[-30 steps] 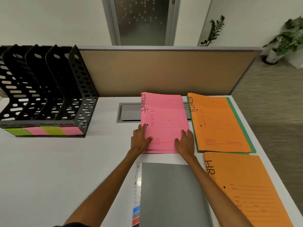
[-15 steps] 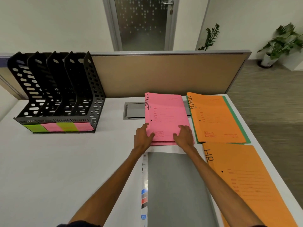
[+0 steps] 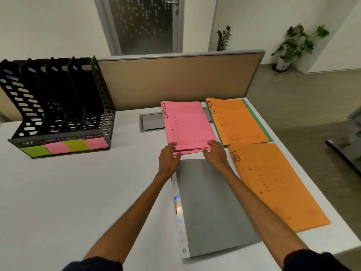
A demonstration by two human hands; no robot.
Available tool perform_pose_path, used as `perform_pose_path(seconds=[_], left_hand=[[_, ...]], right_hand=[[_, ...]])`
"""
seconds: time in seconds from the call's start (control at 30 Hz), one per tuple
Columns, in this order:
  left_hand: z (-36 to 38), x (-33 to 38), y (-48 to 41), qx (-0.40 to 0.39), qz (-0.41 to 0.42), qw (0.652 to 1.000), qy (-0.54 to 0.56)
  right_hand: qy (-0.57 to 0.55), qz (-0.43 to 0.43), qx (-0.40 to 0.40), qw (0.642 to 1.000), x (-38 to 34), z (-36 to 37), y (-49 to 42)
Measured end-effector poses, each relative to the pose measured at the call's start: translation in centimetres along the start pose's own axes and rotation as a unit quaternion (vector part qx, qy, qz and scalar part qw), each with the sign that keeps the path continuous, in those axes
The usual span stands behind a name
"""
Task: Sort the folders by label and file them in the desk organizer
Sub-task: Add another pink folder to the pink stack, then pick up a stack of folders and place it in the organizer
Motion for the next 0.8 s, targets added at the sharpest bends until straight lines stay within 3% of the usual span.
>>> perform_pose_path(seconds=[0.8], left_hand=[[1.4, -1.7, 9.9, -0.111, 0.076, 0.991, 0.002]], right_hand=[[-0.048, 0.132, 0.096, 0.985, 4.3, 1.0, 15.5]])
Point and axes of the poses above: each hand's wrist, its own y-axis away from the middle knuckle, its own z-axis out of the palm, x = y × z, the point moved 3 cm from there along -y, towards the middle knuckle, and after that the axes turned 5 degrees about -x, right-handed, at the moved point
